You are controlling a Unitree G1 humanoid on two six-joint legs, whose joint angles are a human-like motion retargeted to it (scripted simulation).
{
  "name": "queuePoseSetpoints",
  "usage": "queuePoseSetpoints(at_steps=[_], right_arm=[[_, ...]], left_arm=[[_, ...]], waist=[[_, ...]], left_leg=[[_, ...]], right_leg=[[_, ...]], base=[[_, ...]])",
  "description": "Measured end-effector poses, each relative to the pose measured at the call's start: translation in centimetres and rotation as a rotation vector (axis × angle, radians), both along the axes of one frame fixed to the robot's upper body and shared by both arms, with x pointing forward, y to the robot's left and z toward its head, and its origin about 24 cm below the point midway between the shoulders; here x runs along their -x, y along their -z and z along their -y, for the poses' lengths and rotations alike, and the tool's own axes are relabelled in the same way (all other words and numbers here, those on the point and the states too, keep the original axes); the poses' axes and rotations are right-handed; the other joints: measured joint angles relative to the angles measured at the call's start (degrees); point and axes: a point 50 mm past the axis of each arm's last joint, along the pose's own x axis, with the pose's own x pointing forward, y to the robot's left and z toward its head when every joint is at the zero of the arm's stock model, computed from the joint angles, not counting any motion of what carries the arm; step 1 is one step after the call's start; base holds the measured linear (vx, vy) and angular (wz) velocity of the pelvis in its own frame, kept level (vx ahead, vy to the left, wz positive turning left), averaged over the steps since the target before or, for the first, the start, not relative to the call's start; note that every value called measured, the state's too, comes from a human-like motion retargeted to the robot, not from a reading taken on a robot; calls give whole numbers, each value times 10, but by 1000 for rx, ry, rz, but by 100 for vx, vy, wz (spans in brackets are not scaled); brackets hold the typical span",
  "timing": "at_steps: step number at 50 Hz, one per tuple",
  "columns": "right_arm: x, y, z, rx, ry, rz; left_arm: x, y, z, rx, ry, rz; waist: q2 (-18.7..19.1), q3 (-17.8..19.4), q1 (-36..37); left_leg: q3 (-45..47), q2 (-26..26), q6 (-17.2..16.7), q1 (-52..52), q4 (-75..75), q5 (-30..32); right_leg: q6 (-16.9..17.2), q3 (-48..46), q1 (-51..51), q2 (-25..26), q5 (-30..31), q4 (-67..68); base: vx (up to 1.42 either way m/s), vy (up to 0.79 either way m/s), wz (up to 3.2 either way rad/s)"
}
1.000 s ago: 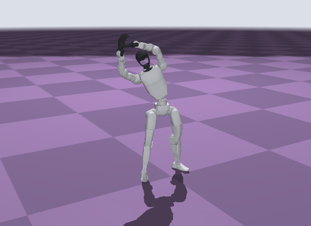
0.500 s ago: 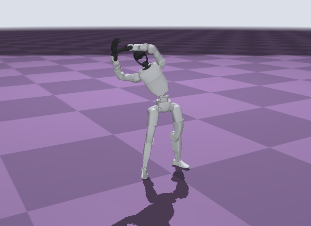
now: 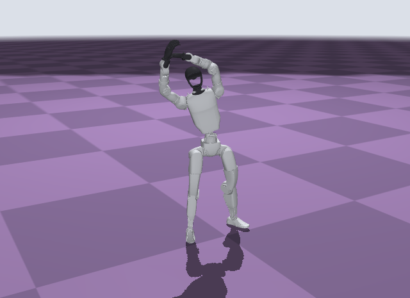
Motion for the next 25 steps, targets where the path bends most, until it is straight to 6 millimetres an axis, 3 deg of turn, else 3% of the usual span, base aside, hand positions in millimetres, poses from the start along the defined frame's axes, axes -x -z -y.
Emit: queuePoseSetpoints(at_steps=[15,25], right_arm=[[8,-6,-23,99,63,-10],[36,-18,-36,98,22,69]], left_arm=[[-14,-9,-23,91,54,-102],[15,-22,-33,147,68,24]], waist=[[-107,-21,16],[-183,-46,39]], left_leg=[[-7,11,10,5,2,-9],[-8,14,6,4,-2,-9]], right_leg=[[0,-10,9,8,-5,5],[0,-19,13,13,-1,-2]], base=[[0,0,0],[1,0,0]])
